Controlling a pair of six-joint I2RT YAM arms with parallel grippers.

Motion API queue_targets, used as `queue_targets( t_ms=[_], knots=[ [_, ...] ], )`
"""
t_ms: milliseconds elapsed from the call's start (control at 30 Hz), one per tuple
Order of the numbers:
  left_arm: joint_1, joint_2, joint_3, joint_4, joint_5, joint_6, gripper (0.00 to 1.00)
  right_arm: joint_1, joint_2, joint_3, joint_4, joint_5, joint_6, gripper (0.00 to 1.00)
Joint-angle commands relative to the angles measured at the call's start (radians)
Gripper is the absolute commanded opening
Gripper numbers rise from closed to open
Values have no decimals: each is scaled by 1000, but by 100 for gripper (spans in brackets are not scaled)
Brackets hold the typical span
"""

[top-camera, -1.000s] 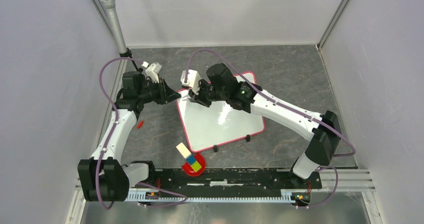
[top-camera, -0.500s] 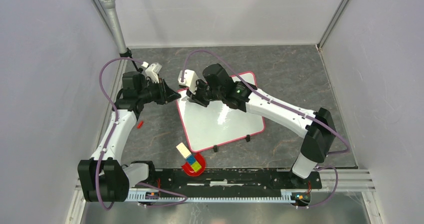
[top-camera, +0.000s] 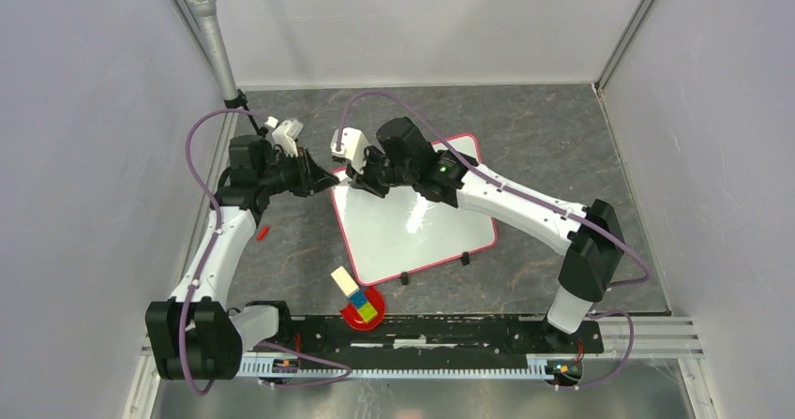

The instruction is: Write a sentence on the whiteboard

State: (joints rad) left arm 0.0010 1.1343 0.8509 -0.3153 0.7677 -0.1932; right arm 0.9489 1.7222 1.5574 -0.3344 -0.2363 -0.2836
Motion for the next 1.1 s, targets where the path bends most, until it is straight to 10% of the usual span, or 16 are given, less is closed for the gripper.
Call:
queue_targets(
  t_ms=[0, 1067],
  knots=[
    [-2, -25, -4, 4, 10, 38, 9, 7, 18, 52, 31, -1, 8, 0],
    [-3, -26, -8, 8, -2, 41, 8, 32, -95, -171, 41, -18, 4, 0]
  ],
)
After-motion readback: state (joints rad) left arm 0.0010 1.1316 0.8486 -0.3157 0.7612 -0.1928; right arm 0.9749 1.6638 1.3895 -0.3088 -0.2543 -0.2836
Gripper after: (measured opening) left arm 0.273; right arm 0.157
